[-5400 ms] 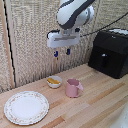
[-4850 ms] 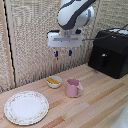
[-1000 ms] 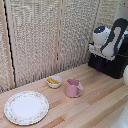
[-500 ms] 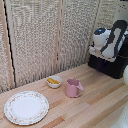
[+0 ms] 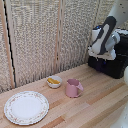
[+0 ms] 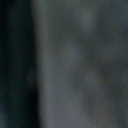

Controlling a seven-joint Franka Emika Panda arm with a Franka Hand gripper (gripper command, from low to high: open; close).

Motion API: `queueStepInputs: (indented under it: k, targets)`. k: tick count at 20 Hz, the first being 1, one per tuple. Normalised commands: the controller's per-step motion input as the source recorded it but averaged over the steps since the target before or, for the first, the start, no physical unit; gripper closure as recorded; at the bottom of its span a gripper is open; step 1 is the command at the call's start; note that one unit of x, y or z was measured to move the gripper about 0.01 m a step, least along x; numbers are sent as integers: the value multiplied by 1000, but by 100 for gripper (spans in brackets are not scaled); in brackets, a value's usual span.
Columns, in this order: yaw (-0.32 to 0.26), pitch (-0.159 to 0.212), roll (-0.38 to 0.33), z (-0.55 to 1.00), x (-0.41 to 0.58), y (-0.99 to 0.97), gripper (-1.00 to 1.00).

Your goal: Please go towards the air fryer and gently seize its handle using your gripper. Slowly reveal the interior of the air fryer by pulling the handle outward. Head to the bowl filled with hot dogs and firmly but gently grasp it. Carefully place it inside the now-open air fryer.

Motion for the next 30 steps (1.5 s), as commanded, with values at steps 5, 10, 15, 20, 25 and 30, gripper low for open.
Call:
queueStepInputs:
  k: [5, 10, 15, 20, 25, 30]
  targets:
    - [-26, 31, 45, 443, -55, 757, 100]
    - [-19, 0, -6, 461, -163, 854, 100]
    - [0, -29, -44, 157, -224, 905, 100]
    - [0, -44, -25, 53, -195, 945, 100]
    - [0, -59, -31, 16, -158, 939, 100]
    - [-2, -42, -65, -45, -104, 930, 100]
